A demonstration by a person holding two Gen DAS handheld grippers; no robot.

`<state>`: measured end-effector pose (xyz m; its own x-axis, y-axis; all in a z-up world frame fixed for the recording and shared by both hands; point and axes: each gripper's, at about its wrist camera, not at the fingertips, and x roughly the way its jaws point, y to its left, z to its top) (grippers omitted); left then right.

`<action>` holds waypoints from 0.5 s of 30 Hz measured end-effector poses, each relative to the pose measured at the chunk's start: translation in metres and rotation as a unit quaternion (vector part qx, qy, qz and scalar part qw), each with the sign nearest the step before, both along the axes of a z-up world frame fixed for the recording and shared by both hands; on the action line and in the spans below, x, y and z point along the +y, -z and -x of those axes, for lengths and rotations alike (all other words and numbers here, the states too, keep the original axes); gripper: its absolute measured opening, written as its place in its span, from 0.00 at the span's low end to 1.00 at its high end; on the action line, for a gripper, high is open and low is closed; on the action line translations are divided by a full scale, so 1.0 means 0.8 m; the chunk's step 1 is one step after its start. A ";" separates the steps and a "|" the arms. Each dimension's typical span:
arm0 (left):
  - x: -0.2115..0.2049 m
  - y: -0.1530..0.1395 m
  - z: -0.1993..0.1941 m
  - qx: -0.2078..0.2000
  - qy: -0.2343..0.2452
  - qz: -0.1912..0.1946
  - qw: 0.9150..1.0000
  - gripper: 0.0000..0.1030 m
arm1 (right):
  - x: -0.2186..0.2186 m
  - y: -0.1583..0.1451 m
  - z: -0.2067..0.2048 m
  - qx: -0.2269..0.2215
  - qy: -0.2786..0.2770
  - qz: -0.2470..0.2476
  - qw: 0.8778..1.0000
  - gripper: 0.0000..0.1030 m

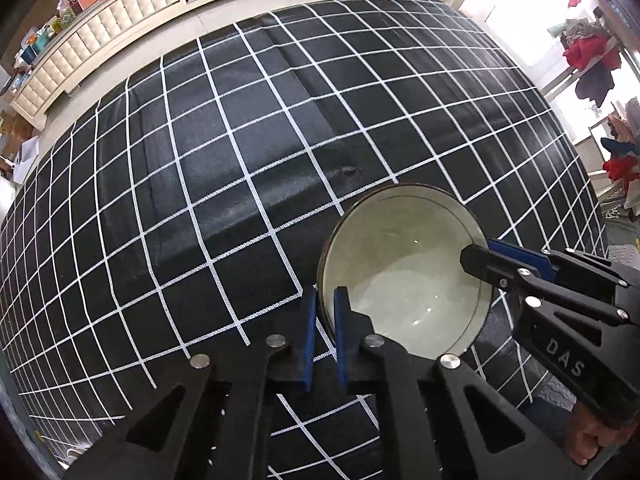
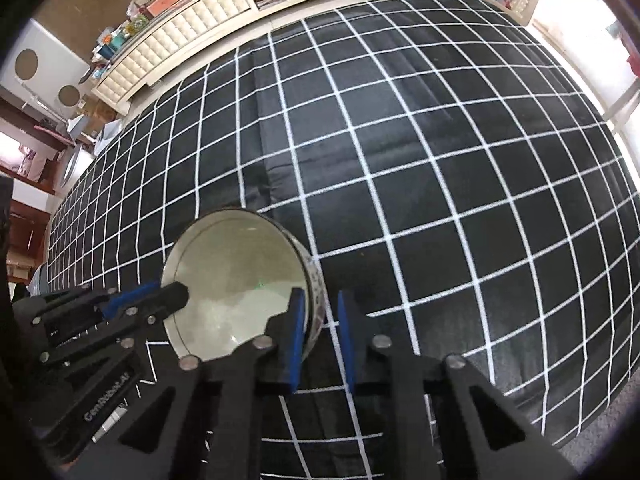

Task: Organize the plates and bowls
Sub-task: 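Carry the floral bowl over and lower it onto the bowl stack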

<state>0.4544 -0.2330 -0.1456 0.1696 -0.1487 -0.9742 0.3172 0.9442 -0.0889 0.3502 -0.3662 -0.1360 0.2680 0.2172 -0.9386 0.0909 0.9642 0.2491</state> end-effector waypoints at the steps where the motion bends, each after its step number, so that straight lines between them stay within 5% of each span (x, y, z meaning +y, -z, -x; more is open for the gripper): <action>1: -0.001 0.001 0.000 -0.002 0.001 -0.002 1.000 0.07 | 0.000 0.001 0.000 0.000 -0.004 -0.005 1.000 0.12; 15: -0.006 -0.006 0.014 -0.023 0.017 -0.010 1.000 0.07 | 0.016 0.001 0.004 -0.004 -0.001 0.032 0.999 0.10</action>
